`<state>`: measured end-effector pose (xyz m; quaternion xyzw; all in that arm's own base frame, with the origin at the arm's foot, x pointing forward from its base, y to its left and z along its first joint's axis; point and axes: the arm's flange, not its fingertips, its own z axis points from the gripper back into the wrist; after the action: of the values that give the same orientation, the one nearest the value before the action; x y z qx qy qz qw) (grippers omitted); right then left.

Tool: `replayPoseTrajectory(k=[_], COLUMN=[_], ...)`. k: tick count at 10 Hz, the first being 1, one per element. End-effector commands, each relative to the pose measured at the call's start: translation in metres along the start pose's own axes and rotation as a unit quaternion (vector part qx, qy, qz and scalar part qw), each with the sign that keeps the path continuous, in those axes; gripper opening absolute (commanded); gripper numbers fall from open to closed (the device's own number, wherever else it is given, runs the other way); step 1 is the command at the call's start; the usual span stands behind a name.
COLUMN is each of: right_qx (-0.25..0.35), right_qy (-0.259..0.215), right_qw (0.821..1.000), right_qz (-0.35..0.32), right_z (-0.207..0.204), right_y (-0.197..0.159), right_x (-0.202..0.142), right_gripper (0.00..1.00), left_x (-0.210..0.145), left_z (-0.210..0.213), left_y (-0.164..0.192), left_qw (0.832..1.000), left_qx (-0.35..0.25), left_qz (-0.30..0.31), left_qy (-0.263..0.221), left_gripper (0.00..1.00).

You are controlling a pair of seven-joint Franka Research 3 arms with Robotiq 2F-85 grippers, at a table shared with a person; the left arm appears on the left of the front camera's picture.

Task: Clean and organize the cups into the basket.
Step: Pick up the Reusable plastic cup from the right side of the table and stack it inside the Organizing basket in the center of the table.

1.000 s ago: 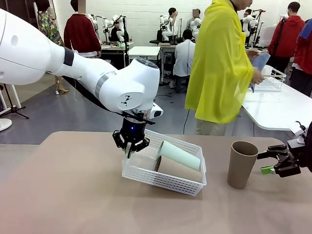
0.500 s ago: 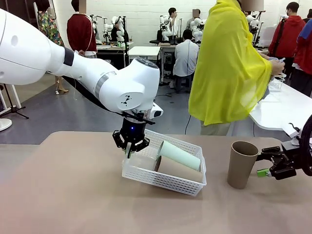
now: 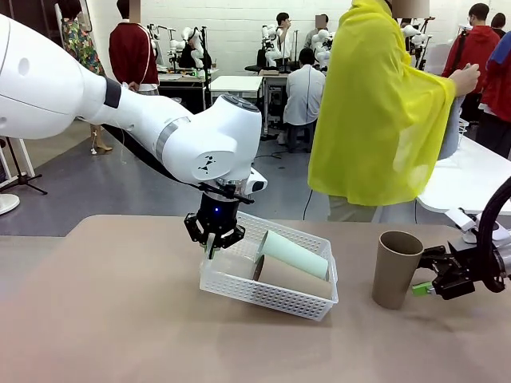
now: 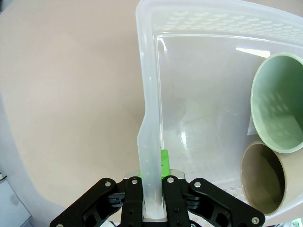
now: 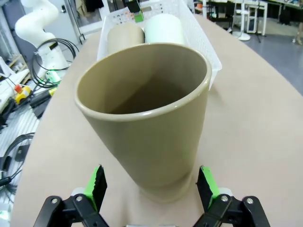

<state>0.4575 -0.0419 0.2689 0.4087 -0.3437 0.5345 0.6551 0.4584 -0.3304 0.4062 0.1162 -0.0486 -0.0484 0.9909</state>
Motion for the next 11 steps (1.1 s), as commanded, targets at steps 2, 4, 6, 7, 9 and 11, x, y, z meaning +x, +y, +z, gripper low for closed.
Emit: replayPoseTrajectory(k=[2, 4, 6, 7, 9, 11], right_qx=[0.021, 0.03, 0.032, 0.032, 0.031, 0.029], right_qy=[0.006, 0.008, -0.001, -0.008, -0.013, -0.013], right_qw=[1.0, 0.999, 0.999, 0.999, 0.999, 0.998], right_qz=[0.015, 0.015, 0.028, 0.037, 0.041, 0.045], right_z=[-0.018, -0.029, -0.035, -0.036, -0.034, -0.032], right_y=[-0.013, -0.015, -0.017, -0.018, -0.017, -0.016], right_x=[-0.003, -0.003, 0.001, 0.0, 0.0, 0.001], right_gripper=[1.0, 1.0, 1.0, 1.0, 0.4, 0.35], left_x=[-0.002, -0.002, -0.002, -0.002, -0.002, -0.002], left_z=[-0.001, -0.001, -0.001, -0.001, -0.001, -0.001], left_y=[0.0, 0.0, 0.0, 0.0, 0.0, 0.0], left_qw=[1.0, 1.0, 1.0, 1.0, 1.0, 1.0], left_qx=[0.004, 0.004, 0.004, 0.004, 0.004, 0.004], left_qz=[-0.004, -0.004, -0.004, -0.004, -0.004, -0.004], left_qy=[-0.004, -0.004, -0.004, -0.004, -0.004, -0.004], left_gripper=[0.0, 0.0, 0.0, 0.0, 0.0, 0.0])
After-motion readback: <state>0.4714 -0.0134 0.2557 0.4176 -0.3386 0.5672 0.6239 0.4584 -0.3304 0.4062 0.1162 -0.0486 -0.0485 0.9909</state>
